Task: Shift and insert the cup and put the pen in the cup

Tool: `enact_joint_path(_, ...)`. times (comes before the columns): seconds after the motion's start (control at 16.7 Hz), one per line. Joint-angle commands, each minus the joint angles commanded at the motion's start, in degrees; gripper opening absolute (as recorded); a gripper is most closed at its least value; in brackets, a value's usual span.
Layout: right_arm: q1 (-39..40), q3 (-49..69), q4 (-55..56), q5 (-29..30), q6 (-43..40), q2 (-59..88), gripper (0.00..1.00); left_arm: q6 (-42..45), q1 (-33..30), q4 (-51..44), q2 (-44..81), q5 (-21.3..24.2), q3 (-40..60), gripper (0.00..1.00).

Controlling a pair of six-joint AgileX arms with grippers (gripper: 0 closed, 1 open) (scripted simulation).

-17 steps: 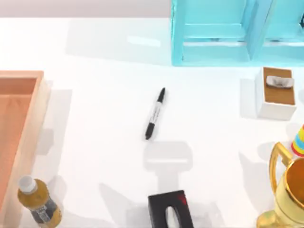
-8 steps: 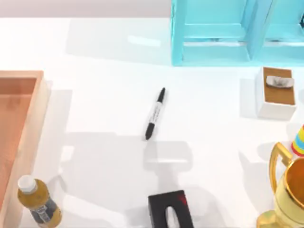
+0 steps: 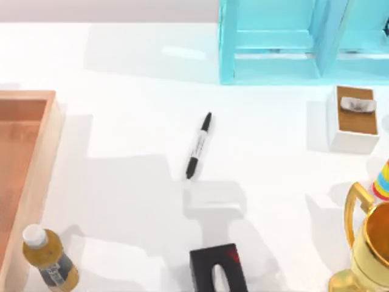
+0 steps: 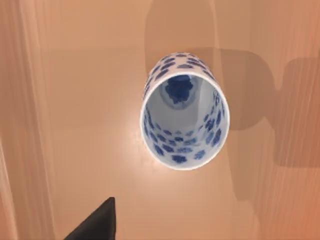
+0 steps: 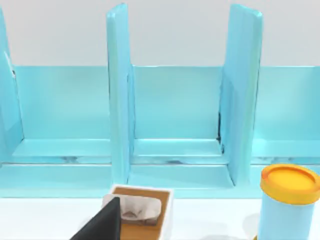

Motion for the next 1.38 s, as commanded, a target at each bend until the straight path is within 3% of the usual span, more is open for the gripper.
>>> enact_joint_path(0.24, 0.0, 0.0, 0.0, 0.0, 0.0, 0.0, 1.0, -0.1, -0.1, 2.3, 0.5, 0.0, -2.1, 1.0)
enact_joint_path(0.72, 0.0, 0.0, 0.0, 0.0, 0.0, 0.0, 1.0, 0.3, 0.2, 20.6, 4.6, 0.0, -15.9, 1.0)
enact_joint_path(1.02, 0.0, 0.0, 0.0, 0.0, 0.0, 0.0, 1.0, 0.3, 0.3, 22.1, 5.0, 0.0, -17.1, 1.0)
enact_joint_path(1.38, 0.0, 0.0, 0.0, 0.0, 0.0, 0.0, 1.0, 0.3, 0.3, 22.1, 5.0, 0.0, -17.1, 0.55)
